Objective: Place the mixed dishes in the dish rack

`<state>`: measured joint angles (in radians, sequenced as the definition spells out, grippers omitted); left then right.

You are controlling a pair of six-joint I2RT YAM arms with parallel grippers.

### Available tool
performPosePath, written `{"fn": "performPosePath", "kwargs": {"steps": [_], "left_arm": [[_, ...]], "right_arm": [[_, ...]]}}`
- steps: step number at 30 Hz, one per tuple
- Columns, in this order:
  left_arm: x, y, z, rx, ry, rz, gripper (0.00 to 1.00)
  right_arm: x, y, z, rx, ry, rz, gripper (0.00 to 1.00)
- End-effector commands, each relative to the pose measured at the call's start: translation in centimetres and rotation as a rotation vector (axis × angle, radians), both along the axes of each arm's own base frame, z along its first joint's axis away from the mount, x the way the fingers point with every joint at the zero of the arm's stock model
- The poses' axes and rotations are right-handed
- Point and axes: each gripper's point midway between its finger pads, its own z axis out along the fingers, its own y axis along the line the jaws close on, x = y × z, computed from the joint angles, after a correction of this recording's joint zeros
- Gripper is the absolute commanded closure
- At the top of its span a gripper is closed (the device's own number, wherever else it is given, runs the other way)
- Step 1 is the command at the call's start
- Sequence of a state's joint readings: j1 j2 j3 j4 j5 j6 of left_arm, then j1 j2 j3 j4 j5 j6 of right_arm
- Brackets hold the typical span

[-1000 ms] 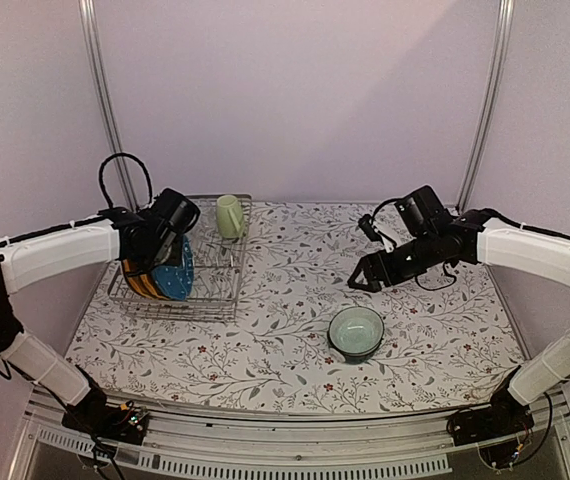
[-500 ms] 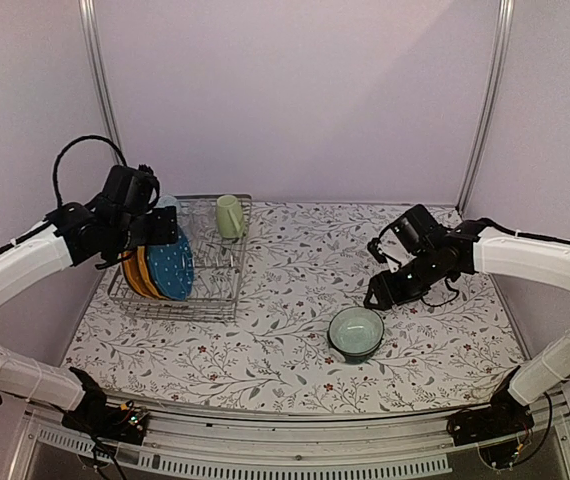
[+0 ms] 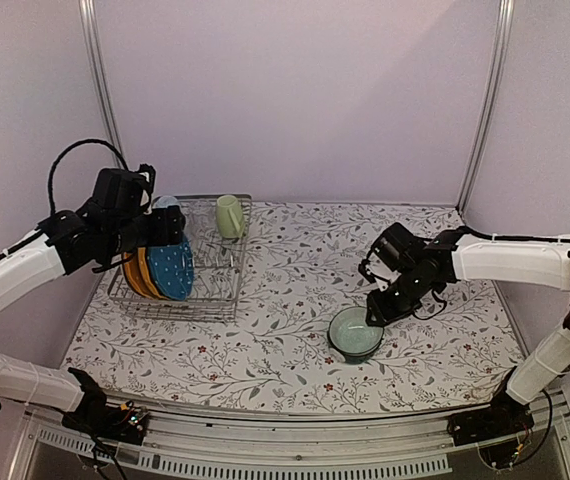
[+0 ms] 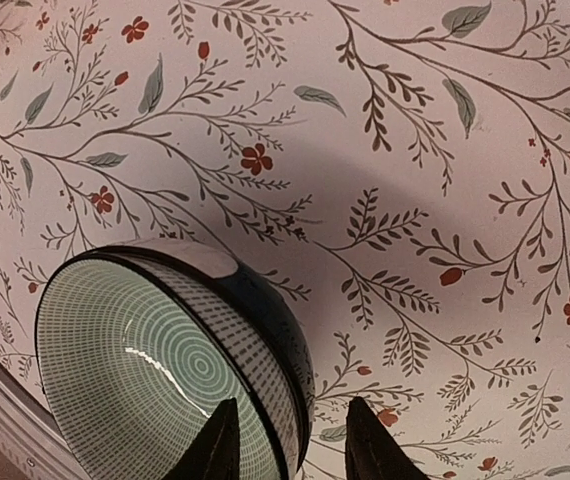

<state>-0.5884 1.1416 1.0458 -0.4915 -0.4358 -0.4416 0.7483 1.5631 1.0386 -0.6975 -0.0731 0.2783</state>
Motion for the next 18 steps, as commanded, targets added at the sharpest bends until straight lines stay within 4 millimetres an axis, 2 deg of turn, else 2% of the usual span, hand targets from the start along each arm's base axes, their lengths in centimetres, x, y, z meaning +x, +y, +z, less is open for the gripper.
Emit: {"fn": "performPosePath", "kwargs": {"steps": [1, 18], "left_arm": [[0.1, -0.4, -0.7, 0.004, 0.013, -0.021, 0.13], [0.3, -0.6, -1.5, 0.024, 0.03, -0.027, 0.13]], "right_arm": [[-0.3, -0.3, -0.4, -0.046, -0.001, -0.002, 0.68], [0.5, 0.4, 1.4, -0.048, -0.04, 0.004, 0.93]]}}
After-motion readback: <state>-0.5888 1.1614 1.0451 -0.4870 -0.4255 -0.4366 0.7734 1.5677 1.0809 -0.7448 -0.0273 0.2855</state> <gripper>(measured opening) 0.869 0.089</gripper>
